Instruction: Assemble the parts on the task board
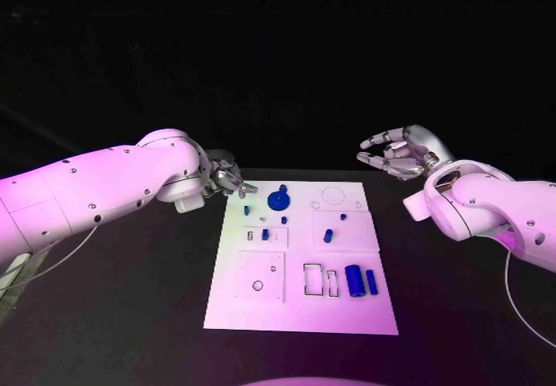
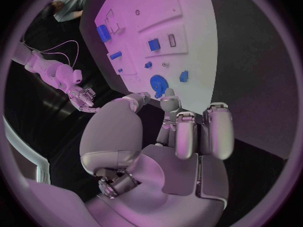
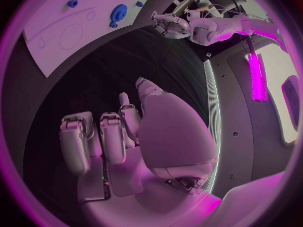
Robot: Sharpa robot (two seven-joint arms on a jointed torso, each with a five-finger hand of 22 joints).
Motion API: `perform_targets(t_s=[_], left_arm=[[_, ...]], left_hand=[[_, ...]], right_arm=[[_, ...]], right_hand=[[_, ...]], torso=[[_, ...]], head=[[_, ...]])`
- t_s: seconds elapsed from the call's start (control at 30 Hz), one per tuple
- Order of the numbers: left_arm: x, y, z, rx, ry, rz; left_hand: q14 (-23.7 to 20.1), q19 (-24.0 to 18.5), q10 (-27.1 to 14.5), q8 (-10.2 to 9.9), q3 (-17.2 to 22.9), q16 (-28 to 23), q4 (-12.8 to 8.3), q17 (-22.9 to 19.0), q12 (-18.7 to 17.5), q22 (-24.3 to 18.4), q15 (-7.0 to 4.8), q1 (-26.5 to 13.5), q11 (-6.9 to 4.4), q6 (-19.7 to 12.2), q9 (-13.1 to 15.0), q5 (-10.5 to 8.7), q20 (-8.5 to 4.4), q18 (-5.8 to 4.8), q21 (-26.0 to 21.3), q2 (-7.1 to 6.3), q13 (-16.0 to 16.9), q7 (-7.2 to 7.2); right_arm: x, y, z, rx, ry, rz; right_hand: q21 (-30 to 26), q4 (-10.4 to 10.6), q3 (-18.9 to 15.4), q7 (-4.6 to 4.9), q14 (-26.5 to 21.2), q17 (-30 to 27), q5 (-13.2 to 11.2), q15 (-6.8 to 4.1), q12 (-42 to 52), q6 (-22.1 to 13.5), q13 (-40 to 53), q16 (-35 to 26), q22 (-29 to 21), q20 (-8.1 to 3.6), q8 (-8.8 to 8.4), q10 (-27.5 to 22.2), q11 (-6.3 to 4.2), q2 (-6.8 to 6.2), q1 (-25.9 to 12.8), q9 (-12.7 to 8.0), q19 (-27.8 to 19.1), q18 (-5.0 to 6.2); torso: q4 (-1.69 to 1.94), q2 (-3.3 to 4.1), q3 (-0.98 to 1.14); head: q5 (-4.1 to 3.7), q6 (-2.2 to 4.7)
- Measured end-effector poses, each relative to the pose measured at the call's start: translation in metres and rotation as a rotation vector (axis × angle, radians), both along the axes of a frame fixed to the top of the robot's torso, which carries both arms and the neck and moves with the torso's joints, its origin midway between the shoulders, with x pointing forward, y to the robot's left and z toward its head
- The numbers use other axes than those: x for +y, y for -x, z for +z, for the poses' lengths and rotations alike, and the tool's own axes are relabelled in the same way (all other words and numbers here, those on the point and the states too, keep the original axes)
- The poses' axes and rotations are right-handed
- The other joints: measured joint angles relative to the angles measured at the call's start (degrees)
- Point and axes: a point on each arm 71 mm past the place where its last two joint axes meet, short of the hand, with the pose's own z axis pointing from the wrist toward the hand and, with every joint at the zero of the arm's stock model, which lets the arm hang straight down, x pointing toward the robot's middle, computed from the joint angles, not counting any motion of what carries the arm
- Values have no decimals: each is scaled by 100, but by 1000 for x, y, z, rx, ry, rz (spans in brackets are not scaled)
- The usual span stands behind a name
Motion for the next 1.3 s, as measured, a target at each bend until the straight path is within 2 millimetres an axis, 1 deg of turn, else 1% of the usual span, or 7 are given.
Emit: perform_targets(t_s=[0.27, 0.37, 0.6, 0.8, 0.87, 1.0, 1.3], left_arm=[[3, -15, 1, -4, -55, 9], [0, -20, -3, 6, -82, 2], [-4, -28, -14, 43, -129, -7], [-4, -32, -20, 67, -153, -7], [-4, -33, -21, 73, -158, -9], [-4, -34, -23, 84, -167, -10], [-4, -33, -29, 112, -184, -21]], left_hand=[[20, -18, 0, -25, -47, 0, 14, 0, 0, 6, 20, 0, 0, 1, -22, 0, 18, 0, 0, 0, 3, 0], [20, -19, 0, -25, -47, 0, 15, 0, 0, 6, 20, 0, 0, 1, -22, 0, 18, 0, 0, 0, 8, -1], [20, -19, -20, -25, -57, 0, 25, 0, 0, 4, 20, 0, 20, 1, -38, -27, 17, 0, 0, 0, -13, -1], [20, -19, -20, -25, -63, 0, 31, 0, 0, 2, 20, 0, 20, 1, -40, -27, 17, 0, 0, 0, -19, -1], [20, -19, -20, -25, -63, 0, 31, 0, 56, 2, 19, 0, 20, 1, -46, -47, 17, 0, 0, 0, 53, -1], [20, -19, -20, -25, -63, 0, 31, -1, 55, 2, 19, 0, 20, 2, -46, -47, 17, 0, 0, 0, 87, -1], [20, 2, -19, -45, -79, 0, 15, -1, 78, 15, 19, -1, 20, 2, -59, -47, 38, 0, 0, 0, 105, -1]], right_arm=[[0, 0, 0, 0, 0, 0], [1, 0, 0, 1, 0, 2], [3, 0, 0, 0, -1, 6], [4, 0, 0, -1, -2, 9], [4, 0, 0, -1, -2, 10], [5, 0, 0, -2, -3, 11], [5, 0, 0, -2, -2, 11]], right_hand=[[0, 0, 0, 0, 0, 0, 0, 0, 0, 0, 0, 0, -1, 0, 0, 0, 0, 0, 0, 0, 0, 0], [0, 0, 0, 0, 0, 0, 0, 0, 0, 0, 0, 0, -1, 0, 0, 0, 0, 0, 0, 0, 0, 0], [-123, 0, 0, 0, 0, -1, 0, 0, -86, 0, 0, -45, -1, 0, 0, -74, 8, 0, 0, 0, 0, 0], [-144, -16, 16, 0, 0, -1, 0, 0, -97, 0, 0, -46, -1, 0, 0, -84, 0, 0, 0, 1, 0, 0], [-144, -16, 16, 0, 0, -1, 0, 0, -97, 0, -1, -46, -2, 0, 0, -84, 0, 0, 0, 1, 0, 0], [-144, -16, 16, 0, 0, -1, 0, 0, -97, 0, -1, -46, -2, 0, 0, -84, 0, 0, 0, 1, 0, 0], [-144, -1, 31, 0, 0, 4, 1, 0, -97, 0, -1, -46, -2, 0, 0, -84, 0, 0, 1, 1, 0, 0]], torso=[[0, 2, 1], [2, 4, 0], [-9, 4, -3], [-12, 4, 0], [-12, 4, 0], [-10, 4, 1], [-8, 1, 3]], head=[[44, 10], [60, 6], [100, -4], [94, -19], [87, -30], [86, -49], [86, -65]])
